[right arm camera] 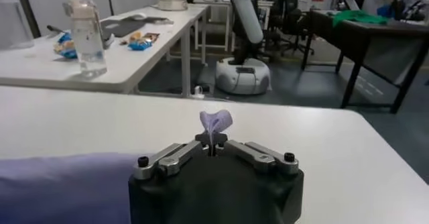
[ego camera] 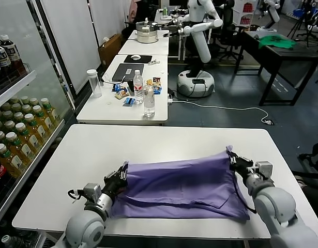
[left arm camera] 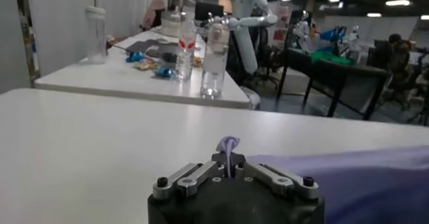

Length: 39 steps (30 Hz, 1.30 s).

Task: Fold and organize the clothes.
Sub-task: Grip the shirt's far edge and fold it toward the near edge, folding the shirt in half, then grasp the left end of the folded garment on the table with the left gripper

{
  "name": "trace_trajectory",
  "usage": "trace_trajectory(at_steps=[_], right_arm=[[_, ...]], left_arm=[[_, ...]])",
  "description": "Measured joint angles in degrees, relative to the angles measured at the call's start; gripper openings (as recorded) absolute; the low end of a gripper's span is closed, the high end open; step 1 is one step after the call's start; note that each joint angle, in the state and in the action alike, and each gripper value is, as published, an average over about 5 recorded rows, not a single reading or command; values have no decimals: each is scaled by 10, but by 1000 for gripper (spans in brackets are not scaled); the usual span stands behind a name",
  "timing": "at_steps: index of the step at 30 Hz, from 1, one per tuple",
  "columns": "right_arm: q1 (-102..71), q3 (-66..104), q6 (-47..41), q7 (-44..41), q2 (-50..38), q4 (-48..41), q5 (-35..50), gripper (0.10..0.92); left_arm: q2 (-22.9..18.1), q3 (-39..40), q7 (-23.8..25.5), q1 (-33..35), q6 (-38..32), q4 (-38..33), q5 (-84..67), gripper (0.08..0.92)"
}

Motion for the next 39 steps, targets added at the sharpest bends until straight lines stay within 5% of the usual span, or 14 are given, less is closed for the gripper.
trace_trajectory(at_steps=[5, 10, 30, 34, 39], right_arm=[[-22, 9, 0, 2, 6, 10, -10, 115], [-30, 8, -1, 3, 15, 8, -23, 142], [-84, 32, 6, -9, 35, 42, -58, 689], [-96, 38, 8, -10, 38, 49, -60, 792], [-109, 42, 10, -10, 41, 56, -62, 821]], left_arm=[[-2, 3, 7, 9, 6, -1, 21, 118], [-8, 7, 13, 10, 9, 8, 45, 212], [-71, -6, -27, 70, -22, -27, 142, 780], [-93, -1, -36, 97, -25, -40, 161, 819], [-116, 5, -47, 114, -25, -41, 184, 823]])
